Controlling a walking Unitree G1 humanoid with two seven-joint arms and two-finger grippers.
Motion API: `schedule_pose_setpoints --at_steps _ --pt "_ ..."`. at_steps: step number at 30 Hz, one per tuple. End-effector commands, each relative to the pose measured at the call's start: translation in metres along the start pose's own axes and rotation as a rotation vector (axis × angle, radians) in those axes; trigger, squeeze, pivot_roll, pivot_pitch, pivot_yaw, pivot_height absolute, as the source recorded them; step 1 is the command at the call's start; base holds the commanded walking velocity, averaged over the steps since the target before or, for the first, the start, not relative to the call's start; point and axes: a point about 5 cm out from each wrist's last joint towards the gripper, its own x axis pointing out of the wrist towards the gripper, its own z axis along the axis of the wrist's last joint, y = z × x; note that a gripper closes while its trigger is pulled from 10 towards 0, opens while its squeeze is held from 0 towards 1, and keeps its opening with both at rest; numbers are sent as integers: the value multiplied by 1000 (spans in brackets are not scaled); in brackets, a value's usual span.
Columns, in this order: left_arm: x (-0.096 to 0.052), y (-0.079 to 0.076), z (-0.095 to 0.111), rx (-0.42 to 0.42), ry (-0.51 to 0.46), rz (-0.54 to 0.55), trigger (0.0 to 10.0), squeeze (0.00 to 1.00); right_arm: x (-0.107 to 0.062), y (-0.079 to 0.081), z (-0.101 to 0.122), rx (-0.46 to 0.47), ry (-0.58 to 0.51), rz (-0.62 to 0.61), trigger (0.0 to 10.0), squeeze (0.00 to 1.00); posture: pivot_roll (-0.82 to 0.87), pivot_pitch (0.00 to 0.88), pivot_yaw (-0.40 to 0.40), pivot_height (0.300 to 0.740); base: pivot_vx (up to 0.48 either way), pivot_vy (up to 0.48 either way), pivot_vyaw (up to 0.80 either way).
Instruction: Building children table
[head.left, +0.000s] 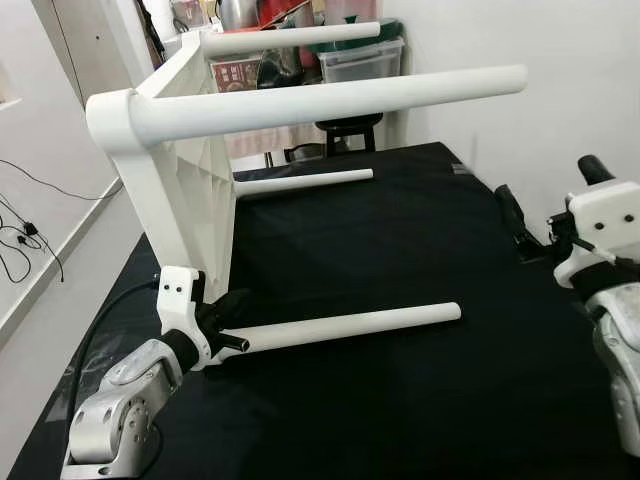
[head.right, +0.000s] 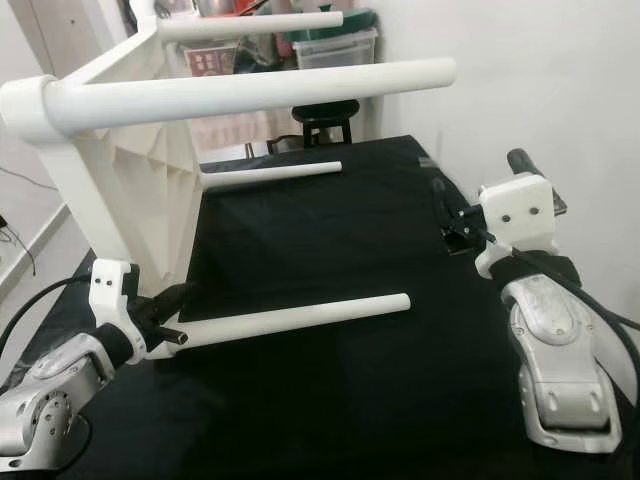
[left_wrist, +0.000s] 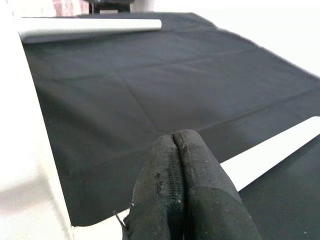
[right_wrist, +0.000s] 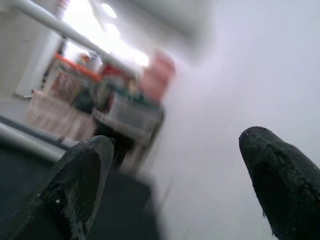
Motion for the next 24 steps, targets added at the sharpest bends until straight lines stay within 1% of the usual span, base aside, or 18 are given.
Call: schedule_pose_setpoints --at_steps 1,2,5,6,11,13,14,16,17,18,21,22,24 --pt "-1 4 -1 20 -1 21 824 0 5 11 18 -86 -93 79 10000 0 -81 0 93 740 0 0 0" --pt "0 4 -1 17 -3 29 3294 0 11 13 23 -111 -124 104 10000 0 -79 0 89 740 0 0 0" --pt "0 4 -1 16 -4 32 3294 0 13 13 25 -119 -133 111 10000 0 -79 0 89 740 0 0 0" --pt "0 5 -2 17 -4 37 10000 0 17 14 28 -142 -149 123 10000 0 -79 0 81 740 0 0 0" --pt "2 11 -4 27 -13 66 10000 0 36 16 36 -205 -206 139 10000 0 -77 0 70 740 0 0 0" --pt "3 13 -3 28 -19 72 10000 0 41 18 39 -228 -225 156 10000 0 -77 0 70 740 0 0 0" --pt "3 13 -3 28 -19 72 10000 0 41 18 39 -228 -225 156 10000 0 -77 0 70 740 0 0 0" --pt "5 15 -1 31 -27 80 10000 0 50 19 45 -253 -248 168 10000 0 -79 0 65 740 0 0 0" --pt "5 15 -1 31 -27 80 10000 0 50 19 45 -253 -248 168 10000 0 -79 0 65 740 0 0 0" --pt "5 16 0 33 -30 82 10000 0 54 18 48 -269 -258 173 10000 0 -80 0 59 740 0 0 0" --pt "6 20 3 32 -45 98 10000 0 66 18 54 -322 -285 210 10000 0 -83 0 48 740 0 0 0" --pt "6 20 3 32 -45 98 10000 0 66 18 54 -322 -285 210 10000 0 -83 0 48 740 0 0 0" --pt "7 21 4 28 -56 109 10000 0 71 20 56 -347 -299 244 10000 0 -84 0 38 740 0 0 0"
